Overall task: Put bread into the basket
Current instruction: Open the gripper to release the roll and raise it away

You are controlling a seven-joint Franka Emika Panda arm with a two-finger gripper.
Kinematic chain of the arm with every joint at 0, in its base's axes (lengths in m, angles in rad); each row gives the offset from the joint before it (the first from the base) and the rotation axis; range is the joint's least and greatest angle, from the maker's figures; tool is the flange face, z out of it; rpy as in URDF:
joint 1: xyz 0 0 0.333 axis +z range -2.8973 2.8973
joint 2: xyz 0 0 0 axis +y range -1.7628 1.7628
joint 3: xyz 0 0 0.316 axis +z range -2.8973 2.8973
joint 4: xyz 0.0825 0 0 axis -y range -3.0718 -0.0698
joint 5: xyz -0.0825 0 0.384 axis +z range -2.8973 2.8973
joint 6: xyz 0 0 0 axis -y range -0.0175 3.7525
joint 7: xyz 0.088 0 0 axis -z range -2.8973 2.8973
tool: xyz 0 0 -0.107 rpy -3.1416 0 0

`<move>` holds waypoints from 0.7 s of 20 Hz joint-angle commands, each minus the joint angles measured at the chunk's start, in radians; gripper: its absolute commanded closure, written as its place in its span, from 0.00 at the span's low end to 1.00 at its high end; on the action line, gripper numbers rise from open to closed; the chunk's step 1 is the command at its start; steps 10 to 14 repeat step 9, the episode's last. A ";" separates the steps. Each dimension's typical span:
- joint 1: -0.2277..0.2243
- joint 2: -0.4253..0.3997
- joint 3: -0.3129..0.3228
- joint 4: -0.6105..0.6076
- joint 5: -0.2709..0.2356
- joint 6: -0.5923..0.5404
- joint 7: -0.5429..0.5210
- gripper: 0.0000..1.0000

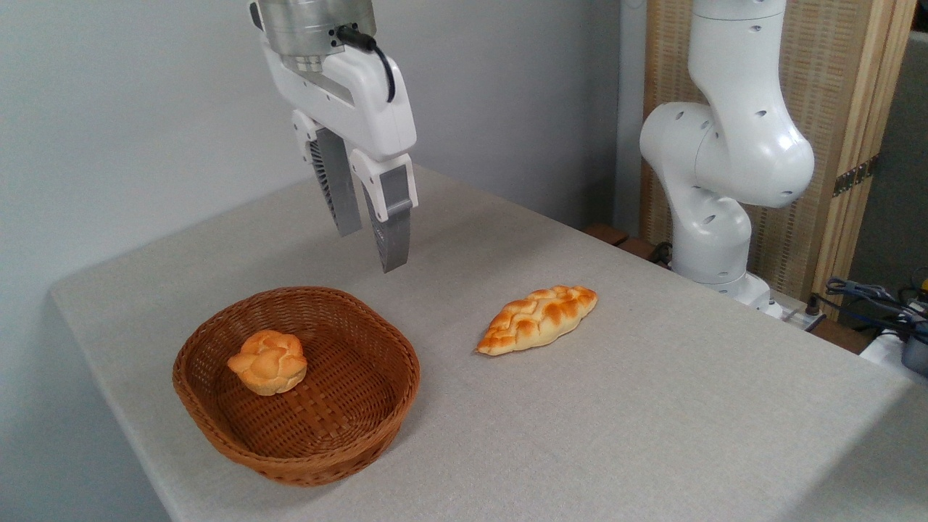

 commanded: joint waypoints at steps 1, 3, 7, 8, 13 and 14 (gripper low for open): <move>0.011 0.021 0.004 0.052 0.017 -0.028 -0.042 0.00; 0.028 0.021 -0.008 0.052 0.008 -0.020 -0.045 0.00; 0.028 0.020 -0.008 0.050 0.000 -0.022 -0.048 0.00; 0.028 0.020 -0.008 0.050 0.000 -0.020 -0.047 0.00; 0.028 0.020 -0.008 0.050 0.000 -0.022 -0.044 0.00; 0.028 0.020 -0.008 0.050 0.000 -0.022 -0.044 0.00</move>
